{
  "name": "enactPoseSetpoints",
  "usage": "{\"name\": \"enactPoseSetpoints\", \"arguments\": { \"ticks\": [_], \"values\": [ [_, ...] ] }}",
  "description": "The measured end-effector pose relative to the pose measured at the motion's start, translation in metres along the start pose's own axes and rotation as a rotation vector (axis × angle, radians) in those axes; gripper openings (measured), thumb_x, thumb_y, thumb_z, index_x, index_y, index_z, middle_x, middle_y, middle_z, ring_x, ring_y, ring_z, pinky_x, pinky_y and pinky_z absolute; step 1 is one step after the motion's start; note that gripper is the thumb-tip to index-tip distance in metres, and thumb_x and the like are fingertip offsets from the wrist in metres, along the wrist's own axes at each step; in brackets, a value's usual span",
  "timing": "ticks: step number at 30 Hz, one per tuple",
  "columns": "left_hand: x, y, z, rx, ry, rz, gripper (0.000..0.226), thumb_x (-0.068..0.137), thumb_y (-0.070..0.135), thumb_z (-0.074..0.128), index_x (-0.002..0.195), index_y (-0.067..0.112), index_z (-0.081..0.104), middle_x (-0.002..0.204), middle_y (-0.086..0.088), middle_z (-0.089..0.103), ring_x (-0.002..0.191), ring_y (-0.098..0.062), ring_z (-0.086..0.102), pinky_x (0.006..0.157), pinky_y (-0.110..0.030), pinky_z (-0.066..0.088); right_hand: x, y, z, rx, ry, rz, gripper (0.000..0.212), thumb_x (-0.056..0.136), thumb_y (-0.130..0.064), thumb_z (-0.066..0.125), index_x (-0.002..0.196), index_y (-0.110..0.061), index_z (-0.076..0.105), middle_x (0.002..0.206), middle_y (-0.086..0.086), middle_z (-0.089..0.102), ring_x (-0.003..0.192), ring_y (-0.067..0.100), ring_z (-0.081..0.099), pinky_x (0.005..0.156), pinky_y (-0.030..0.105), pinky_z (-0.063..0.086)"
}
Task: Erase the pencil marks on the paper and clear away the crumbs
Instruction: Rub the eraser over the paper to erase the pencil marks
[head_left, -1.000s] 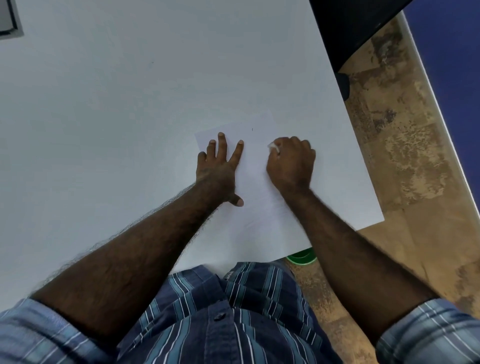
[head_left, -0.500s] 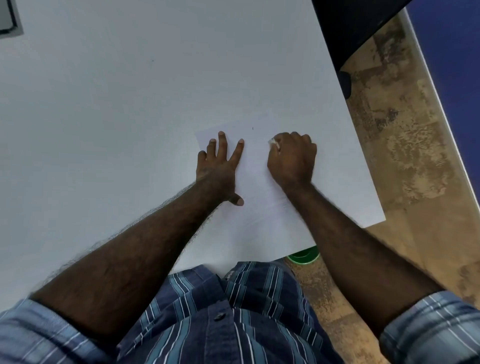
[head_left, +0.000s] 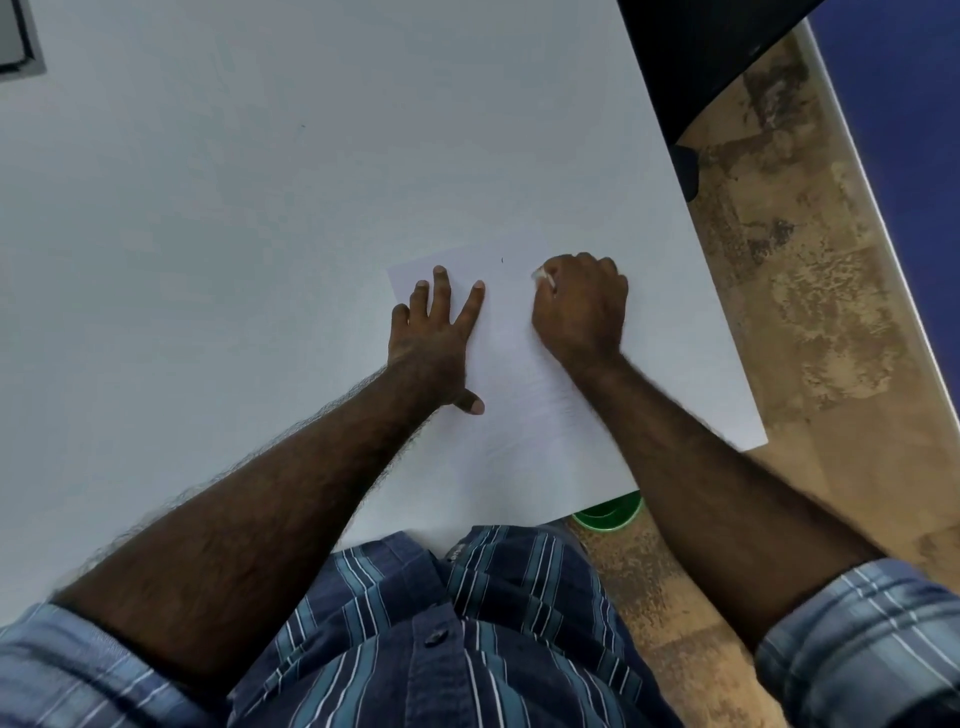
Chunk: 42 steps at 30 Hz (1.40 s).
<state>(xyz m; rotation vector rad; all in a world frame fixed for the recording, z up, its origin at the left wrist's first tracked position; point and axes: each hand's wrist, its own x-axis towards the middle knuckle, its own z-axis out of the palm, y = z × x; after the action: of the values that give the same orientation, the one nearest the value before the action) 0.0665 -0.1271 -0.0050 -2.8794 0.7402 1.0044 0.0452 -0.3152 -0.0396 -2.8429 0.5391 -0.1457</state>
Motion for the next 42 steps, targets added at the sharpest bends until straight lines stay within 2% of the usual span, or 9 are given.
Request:
{"name": "enactPoseSetpoints", "arguments": {
  "ticks": [3, 9, 16, 22, 24, 27, 31, 37, 42],
  "values": [
    [0.001, 0.001, -0.001, 0.003, 0.003, -0.009, 0.161, 0.054, 0.072, 0.089, 0.16, 0.029, -0.025, 0.165, -0.02, -0.03, 0.157, -0.043, -0.007, 0.126, -0.055, 0.012, -0.007, -0.009, 0.0, -0.001, -0.027, -0.028, 0.019, 0.098, -0.027, 0.057, 0.097, -0.017, 0.073, 0.094, 0.005, 0.07, 0.094, 0.034, 0.061, 0.082, 0.044, 0.043],
    [0.0, 0.0, 0.0, 0.023, 0.024, -0.004, 0.163, 0.053, 0.075, 0.088, 0.162, 0.022, -0.022, 0.167, -0.022, -0.024, 0.157, -0.045, -0.001, 0.124, -0.055, 0.017, -0.06, -0.032, 0.004, 0.048, -0.149, -0.314, 0.026, 0.102, -0.029, 0.051, 0.105, -0.019, 0.075, 0.096, 0.001, 0.072, 0.09, 0.028, 0.061, 0.08, 0.044, 0.045],
    [0.001, 0.0, -0.002, 0.026, 0.005, -0.017, 0.165, 0.052, 0.074, 0.089, 0.161, 0.022, -0.023, 0.167, -0.02, -0.025, 0.157, -0.043, -0.003, 0.124, -0.054, 0.016, -0.001, -0.01, 0.009, -0.015, 0.001, -0.048, 0.017, 0.097, -0.027, 0.057, 0.096, -0.019, 0.072, 0.092, 0.002, 0.07, 0.091, 0.03, 0.061, 0.08, 0.044, 0.045],
    [0.002, 0.0, -0.001, 0.043, 0.012, -0.012, 0.164, 0.053, 0.076, 0.087, 0.161, 0.02, -0.023, 0.167, -0.022, -0.024, 0.156, -0.045, -0.001, 0.123, -0.054, 0.018, -0.053, -0.033, 0.008, 0.024, -0.117, -0.218, 0.024, 0.103, -0.029, 0.051, 0.105, -0.02, 0.073, 0.096, 0.0, 0.071, 0.091, 0.026, 0.06, 0.081, 0.042, 0.044],
    [0.002, 0.001, -0.001, 0.046, 0.012, -0.013, 0.164, 0.053, 0.076, 0.087, 0.161, 0.02, -0.023, 0.166, -0.023, -0.024, 0.156, -0.045, -0.001, 0.123, -0.054, 0.019, -0.051, -0.027, 0.01, 0.008, -0.101, -0.25, 0.024, 0.104, -0.03, 0.052, 0.105, -0.02, 0.074, 0.096, 0.001, 0.071, 0.09, 0.026, 0.06, 0.08, 0.042, 0.044],
    [0.002, 0.001, -0.001, 0.043, 0.002, -0.012, 0.165, 0.052, 0.075, 0.088, 0.161, 0.021, -0.024, 0.166, -0.022, -0.025, 0.156, -0.045, -0.002, 0.123, -0.054, 0.017, -0.016, -0.016, 0.013, -0.046, 0.017, -0.16, 0.019, 0.1, -0.028, 0.055, 0.098, -0.019, 0.072, 0.092, 0.003, 0.07, 0.089, 0.031, 0.061, 0.078, 0.043, 0.042],
    [0.002, 0.0, -0.002, 0.038, -0.004, -0.005, 0.165, 0.053, 0.074, 0.088, 0.16, 0.02, -0.024, 0.166, -0.022, -0.026, 0.156, -0.045, -0.004, 0.124, -0.055, 0.016, 0.013, -0.011, 0.011, -0.044, 0.026, -0.027, 0.015, 0.097, -0.025, 0.058, 0.097, -0.019, 0.072, 0.094, 0.003, 0.071, 0.093, 0.031, 0.061, 0.08, 0.043, 0.04],
    [0.003, 0.0, 0.0, 0.047, 0.013, -0.001, 0.163, 0.054, 0.077, 0.086, 0.161, 0.019, -0.023, 0.166, -0.024, -0.024, 0.156, -0.047, -0.001, 0.123, -0.056, 0.018, -0.054, -0.038, 0.009, 0.016, -0.112, -0.22, 0.025, 0.104, -0.03, 0.052, 0.106, -0.019, 0.074, 0.098, 0.001, 0.072, 0.094, 0.026, 0.061, 0.083, 0.043, 0.045],
    [0.003, -0.001, 0.0, 0.042, 0.008, -0.003, 0.163, 0.054, 0.075, 0.087, 0.161, 0.02, -0.023, 0.166, -0.022, -0.025, 0.156, -0.045, -0.003, 0.123, -0.054, 0.017, -0.009, -0.021, 0.014, -0.056, 0.029, -0.128, 0.02, 0.099, -0.028, 0.055, 0.099, -0.019, 0.072, 0.093, 0.004, 0.07, 0.092, 0.033, 0.061, 0.081, 0.044, 0.042]
  ]
}}
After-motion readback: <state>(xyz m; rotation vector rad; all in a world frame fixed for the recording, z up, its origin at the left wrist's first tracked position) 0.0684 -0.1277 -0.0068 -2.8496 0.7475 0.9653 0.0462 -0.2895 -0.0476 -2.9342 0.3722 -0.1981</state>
